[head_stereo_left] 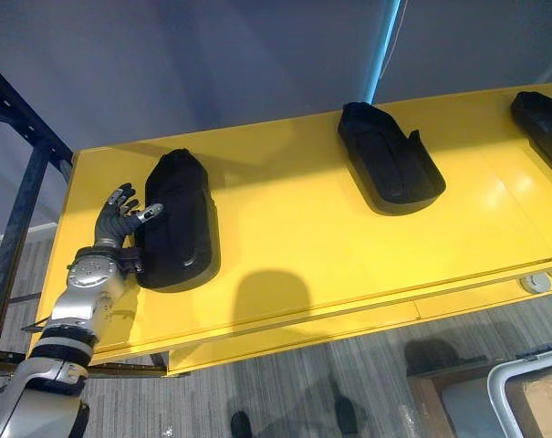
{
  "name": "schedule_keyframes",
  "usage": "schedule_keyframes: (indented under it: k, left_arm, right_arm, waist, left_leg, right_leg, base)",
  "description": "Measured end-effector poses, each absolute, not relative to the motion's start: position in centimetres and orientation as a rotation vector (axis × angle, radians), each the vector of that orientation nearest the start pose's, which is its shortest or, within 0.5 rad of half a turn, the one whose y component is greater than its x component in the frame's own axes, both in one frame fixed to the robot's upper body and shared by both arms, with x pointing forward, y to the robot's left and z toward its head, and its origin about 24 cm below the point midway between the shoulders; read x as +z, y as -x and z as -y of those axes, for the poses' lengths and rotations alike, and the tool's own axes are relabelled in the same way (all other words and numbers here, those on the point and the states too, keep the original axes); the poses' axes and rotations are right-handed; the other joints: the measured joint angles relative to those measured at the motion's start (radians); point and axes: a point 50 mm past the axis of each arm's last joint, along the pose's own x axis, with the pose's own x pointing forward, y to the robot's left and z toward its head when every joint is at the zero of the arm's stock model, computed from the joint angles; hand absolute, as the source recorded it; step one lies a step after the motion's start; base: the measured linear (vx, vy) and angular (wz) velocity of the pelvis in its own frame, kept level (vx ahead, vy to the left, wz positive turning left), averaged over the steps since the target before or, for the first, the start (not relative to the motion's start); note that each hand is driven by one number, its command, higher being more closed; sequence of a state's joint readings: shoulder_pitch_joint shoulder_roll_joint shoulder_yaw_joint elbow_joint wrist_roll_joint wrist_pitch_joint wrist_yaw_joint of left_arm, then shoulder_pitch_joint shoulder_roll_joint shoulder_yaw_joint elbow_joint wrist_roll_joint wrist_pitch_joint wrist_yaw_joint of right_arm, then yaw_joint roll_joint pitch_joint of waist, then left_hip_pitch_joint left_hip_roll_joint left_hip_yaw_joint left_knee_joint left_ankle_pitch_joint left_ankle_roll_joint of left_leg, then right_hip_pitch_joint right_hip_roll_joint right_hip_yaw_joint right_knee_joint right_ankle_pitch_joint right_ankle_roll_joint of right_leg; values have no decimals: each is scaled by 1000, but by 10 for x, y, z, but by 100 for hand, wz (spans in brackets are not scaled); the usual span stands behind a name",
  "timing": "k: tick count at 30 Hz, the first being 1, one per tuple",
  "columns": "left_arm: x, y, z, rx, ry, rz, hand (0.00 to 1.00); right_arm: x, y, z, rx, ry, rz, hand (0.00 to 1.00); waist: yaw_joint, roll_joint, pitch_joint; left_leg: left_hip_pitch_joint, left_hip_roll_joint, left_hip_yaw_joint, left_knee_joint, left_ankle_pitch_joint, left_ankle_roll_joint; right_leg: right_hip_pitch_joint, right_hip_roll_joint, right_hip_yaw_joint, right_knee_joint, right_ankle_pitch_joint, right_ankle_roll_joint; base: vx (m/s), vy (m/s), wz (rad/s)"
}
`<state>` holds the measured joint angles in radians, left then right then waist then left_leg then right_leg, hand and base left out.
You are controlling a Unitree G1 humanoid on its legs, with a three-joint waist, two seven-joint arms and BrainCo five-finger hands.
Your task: Walk over and take plastic housings, then place them on the shelf
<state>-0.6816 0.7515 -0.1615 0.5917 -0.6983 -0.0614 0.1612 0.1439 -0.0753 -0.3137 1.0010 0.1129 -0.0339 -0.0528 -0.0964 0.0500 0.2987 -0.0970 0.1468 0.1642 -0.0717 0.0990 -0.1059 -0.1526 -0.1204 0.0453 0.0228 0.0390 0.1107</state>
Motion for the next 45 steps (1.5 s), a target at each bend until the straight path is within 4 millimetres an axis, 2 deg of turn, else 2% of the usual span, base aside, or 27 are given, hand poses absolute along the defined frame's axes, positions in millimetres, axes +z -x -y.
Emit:
schedule_keyframes:
  k: [6,8,9,11,13,15,17,18,19,21,23,28,31,35,38,41,45]
  left_arm:
    - [167,-365,-271,297,167,176,0]
    - [174,-365,-263,285,202,212,0]
    - [186,-362,-258,274,211,275,0]
    - [207,-354,-254,273,212,383,0]
    - [232,-336,-243,329,132,561,0]
    - [245,-317,-234,379,44,685,0]
    - [247,-298,-224,485,-105,774,0]
    - [244,-290,-218,515,-135,800,100]
    - [236,-275,-205,551,-167,829,100]
    - [221,-262,-188,537,-186,829,100]
    - [195,-250,-156,399,-146,769,100]
    - [160,-236,-108,139,10,623,100]
    - [150,-238,-99,85,83,559,100]
    - [145,-241,-97,68,132,525,100]
    - [140,-243,-97,67,144,498,100]
    - [138,-245,-100,86,139,481,100]
    - [135,-249,-110,126,151,464,100]
  right_arm:
    - [-159,-72,227,-502,-170,-1086,0]
    - [-159,-71,227,-510,-176,-1087,0]
    - [-159,-71,228,-515,-179,-1087,0]
    - [-159,-71,229,-519,-179,-1086,0]
    - [-160,-65,230,-555,-212,-1098,0]
    - [-161,-61,231,-574,-237,-1102,0]
    - [-161,-59,232,-589,-252,-1097,0]
    - [-162,-57,233,-598,-260,-1096,0]
    - [-162,-54,233,-608,-265,-1101,0]
    - [-163,-49,233,-620,-270,-1105,0]
    - [-164,-43,232,-625,-266,-1115,0]
    - [-163,-39,232,-611,-242,-1114,0]
    - [-162,-43,232,-591,-222,-1102,0]
    - [-161,-48,228,-573,-207,-1091,0]
    - [-162,-50,222,-567,-222,-1085,0]
    - [-162,-51,220,-561,-225,-1085,0]
    - [-162,-52,219,-550,-216,-1085,0]
  waist:
    - [0,1,-1]
    - [2,1,-2]
    - [3,3,-10]
    - [3,12,-25]
    - [4,26,-53]
    - [16,32,-73]
    - [23,44,-99]
    - [26,45,-111]
    - [31,46,-125]
    - [32,44,-142]
    - [43,41,-160]
    - [52,31,-167]
    - [51,27,-165]
    - [53,11,-157]
    - [53,-17,-156]
    - [60,-32,-157]
    - [64,-34,-156]
  left_leg:
    - [36,-6,-2,-5,0,0]
    - [49,-7,-5,-7,0,1]
    - [49,-7,-7,-9,1,2]
    - [50,-9,-12,-10,3,4]
    - [61,-9,-31,-10,3,3]
    - [77,-8,-31,-10,3,3]
    - [86,-8,-34,-10,1,1]
    - [88,-8,-34,-10,1,0]
    - [96,-8,-37,-10,-1,-2]
    - [98,-8,-46,-10,-4,-5]
    - [99,-8,-47,-14,-10,-7]
    - [62,-5,-34,-18,-10,-7]
    - [29,3,-17,-17,0,-6]
    - [-8,13,-3,-15,7,-6]
    - [-23,16,2,-14,6,-8]
    - [-24,16,25,-14,6,-8]
    - [-27,17,26,-14,5,-9]
  right_leg:
    - [38,-7,-3,-4,3,3]
    - [50,-8,-4,-4,3,3]
    - [52,-8,-6,-5,4,3]
    - [56,-9,-11,-5,4,3]
    - [84,-11,-29,-16,3,4]
    - [103,-11,-30,-17,0,7]
    - [115,-11,-34,-16,-4,8]
    - [117,-11,-34,-15,-6,9]
    - [125,-12,-34,-10,-11,11]
    - [126,-13,-35,-2,-22,15]
    - [124,-14,-36,3,-28,21]
    - [80,-11,-30,10,-27,22]
    - [39,-5,-26,20,-20,25]
    - [-1,4,-21,10,-4,16]
    - [-6,7,-20,-13,2,13]
    - [-6,6,-16,-18,2,13]
    - [-9,7,-15,-19,2,13]
  base:
    - [-9,13,1]
    - [0,0,0]
    - [-9,12,5]
    - [4,11,10]
    - [26,8,20]
    - [19,7,9]
    - [0,15,7]
    - [-24,21,6]
    - [-43,21,5]
    - [-50,15,8]
    - [-53,12,5]
    - [-55,1,-4]
    - [18,-9,-10]
    - [61,-8,-9]
    - [96,13,-3]
    - [95,28,-3]
    - [22,9,-1]
